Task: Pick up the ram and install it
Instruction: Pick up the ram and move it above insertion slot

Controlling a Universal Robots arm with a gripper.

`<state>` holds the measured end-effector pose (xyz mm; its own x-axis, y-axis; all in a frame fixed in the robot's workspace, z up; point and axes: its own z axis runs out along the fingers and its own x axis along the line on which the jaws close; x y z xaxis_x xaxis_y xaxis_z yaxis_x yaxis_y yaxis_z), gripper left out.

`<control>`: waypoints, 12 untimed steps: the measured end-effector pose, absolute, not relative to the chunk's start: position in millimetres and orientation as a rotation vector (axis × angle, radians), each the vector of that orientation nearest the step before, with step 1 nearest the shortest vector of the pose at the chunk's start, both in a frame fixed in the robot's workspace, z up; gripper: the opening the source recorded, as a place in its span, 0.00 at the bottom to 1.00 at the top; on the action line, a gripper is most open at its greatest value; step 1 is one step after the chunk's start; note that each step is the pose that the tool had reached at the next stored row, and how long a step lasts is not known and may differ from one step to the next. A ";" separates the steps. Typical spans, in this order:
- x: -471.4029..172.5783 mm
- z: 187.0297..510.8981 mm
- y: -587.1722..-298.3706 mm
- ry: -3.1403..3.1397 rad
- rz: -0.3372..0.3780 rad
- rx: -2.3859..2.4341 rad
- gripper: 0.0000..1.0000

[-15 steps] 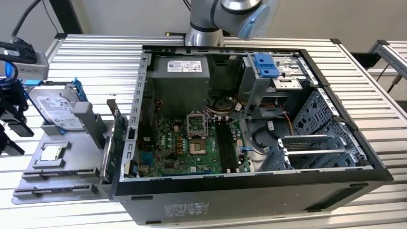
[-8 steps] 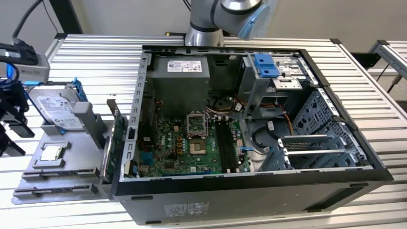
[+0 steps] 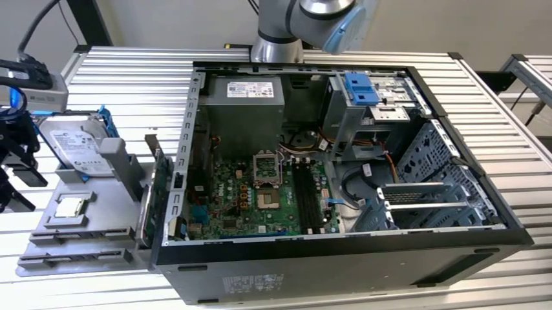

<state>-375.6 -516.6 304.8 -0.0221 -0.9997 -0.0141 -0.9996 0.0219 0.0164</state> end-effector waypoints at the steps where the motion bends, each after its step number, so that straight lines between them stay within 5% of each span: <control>1: -375.6 304.7 -516.6 -2.245 -0.034 2.196 1.00; 12: -375.5 301.8 -518.5 -2.244 -0.036 2.195 1.00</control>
<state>-375.5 -518.5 301.8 -0.0220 -0.9997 -0.0143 -0.9996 0.0218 0.0179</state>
